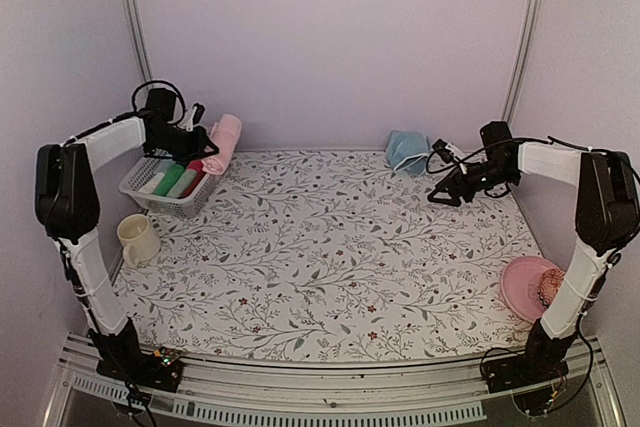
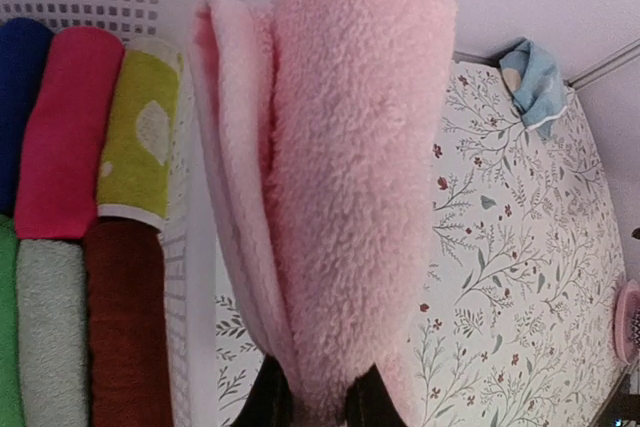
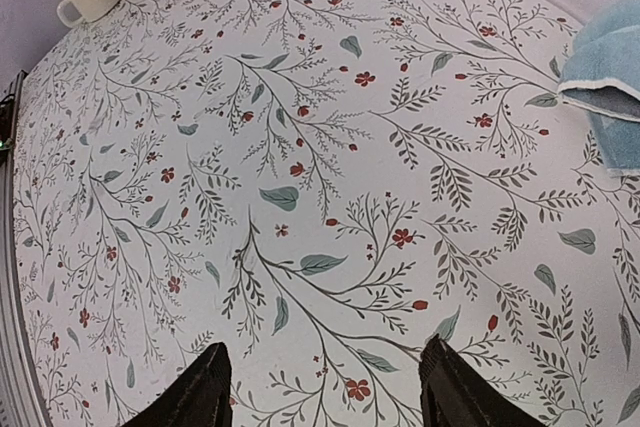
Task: Roll the towels
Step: Place the towel in the bin.
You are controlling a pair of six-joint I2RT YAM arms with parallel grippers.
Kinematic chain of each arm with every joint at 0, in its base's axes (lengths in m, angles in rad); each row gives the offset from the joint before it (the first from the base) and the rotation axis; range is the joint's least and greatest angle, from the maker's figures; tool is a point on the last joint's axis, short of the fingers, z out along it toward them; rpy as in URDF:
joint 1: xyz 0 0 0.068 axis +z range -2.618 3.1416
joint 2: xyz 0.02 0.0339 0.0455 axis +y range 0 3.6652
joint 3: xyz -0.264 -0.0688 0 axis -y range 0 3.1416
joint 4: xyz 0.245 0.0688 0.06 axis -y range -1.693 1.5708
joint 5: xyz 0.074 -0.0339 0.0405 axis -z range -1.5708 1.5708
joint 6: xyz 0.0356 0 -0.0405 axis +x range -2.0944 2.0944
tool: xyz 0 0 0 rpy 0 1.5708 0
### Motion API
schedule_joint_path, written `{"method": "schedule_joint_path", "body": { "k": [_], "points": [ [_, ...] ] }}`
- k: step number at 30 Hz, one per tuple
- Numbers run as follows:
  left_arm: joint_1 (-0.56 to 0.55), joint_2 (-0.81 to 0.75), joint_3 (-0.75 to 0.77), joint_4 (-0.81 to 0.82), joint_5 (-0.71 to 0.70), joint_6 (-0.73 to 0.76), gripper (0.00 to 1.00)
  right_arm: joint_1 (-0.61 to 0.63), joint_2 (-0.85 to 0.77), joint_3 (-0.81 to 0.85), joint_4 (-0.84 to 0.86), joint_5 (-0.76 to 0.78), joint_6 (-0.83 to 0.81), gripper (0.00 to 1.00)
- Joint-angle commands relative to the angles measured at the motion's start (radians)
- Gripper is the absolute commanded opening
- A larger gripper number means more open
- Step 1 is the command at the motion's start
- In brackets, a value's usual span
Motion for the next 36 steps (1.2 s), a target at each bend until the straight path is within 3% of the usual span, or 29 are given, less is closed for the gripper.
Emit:
{"method": "schedule_joint_path", "body": {
  "k": [1,11,36],
  "points": [
    [0.099,-0.005,0.081,-0.136,0.103,0.086,0.00,0.002,0.016,0.008,-0.008,-0.029,-0.006,0.64],
    [0.270,0.161,0.224,-0.318,0.202,0.193,0.00,0.002,0.010,0.007,-0.023,-0.053,-0.013,0.63],
    [0.270,0.242,0.114,-0.376,0.210,0.242,0.00,0.003,0.007,0.006,-0.031,-0.094,-0.019,0.61]
  ]
}}
